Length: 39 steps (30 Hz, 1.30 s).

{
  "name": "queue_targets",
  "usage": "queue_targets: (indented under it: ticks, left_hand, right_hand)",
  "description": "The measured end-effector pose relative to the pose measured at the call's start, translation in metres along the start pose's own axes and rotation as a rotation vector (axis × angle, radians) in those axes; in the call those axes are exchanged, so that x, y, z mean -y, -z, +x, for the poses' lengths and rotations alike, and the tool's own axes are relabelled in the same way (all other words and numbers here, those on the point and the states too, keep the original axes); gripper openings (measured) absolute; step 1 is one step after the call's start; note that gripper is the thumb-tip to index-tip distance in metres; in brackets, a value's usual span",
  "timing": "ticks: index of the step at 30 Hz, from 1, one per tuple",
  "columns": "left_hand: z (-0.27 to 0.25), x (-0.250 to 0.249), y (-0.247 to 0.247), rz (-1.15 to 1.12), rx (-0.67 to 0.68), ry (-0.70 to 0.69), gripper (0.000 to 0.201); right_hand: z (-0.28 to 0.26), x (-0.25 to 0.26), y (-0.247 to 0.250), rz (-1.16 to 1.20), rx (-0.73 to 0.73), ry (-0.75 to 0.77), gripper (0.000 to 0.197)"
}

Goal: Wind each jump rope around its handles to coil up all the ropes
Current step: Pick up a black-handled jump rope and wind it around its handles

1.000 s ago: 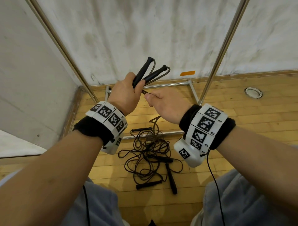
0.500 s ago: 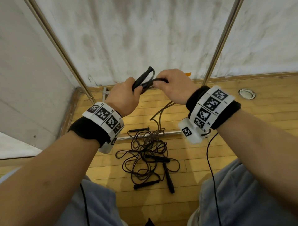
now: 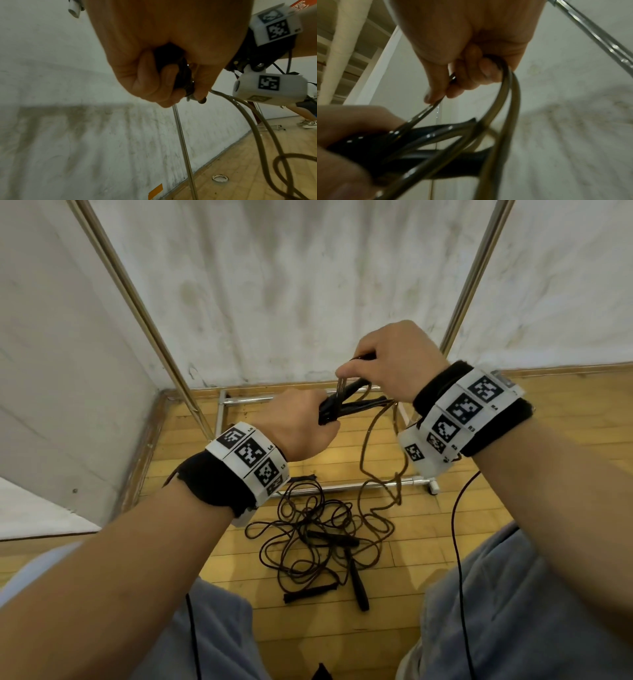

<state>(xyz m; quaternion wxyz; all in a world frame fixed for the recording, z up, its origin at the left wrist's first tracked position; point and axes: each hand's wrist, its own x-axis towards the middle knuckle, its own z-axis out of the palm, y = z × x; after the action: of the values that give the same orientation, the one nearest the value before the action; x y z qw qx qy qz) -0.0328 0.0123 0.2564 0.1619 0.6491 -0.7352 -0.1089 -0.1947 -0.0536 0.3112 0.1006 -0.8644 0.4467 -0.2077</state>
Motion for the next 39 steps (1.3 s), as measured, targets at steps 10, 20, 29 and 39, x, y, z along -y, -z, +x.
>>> queue_targets:
  ticks: [10, 20, 29, 39]
  left_hand:
    - [-0.005, 0.002, 0.005, 0.129, 0.084, -0.026, 0.012]
    - [-0.010, -0.010, 0.031, -0.361, -0.019, -0.104, 0.009]
    - [0.003, -0.008, 0.033, -0.754, -0.298, 0.176, 0.021]
    - [0.008, -0.006, 0.024, -0.736, -0.309, 0.168, 0.010]
  right_hand:
    - [0.001, -0.022, -0.011, 0.076, 0.196, -0.060, 0.044]
    - [-0.007, -0.020, -0.023, 0.744, 0.334, -0.187, 0.034]
    - [-0.019, 0.022, -0.068, 0.728, 0.079, -0.169, 0.027]
    - [-0.029, 0.039, -0.080, 0.640, 0.051, -0.199, 0.013]
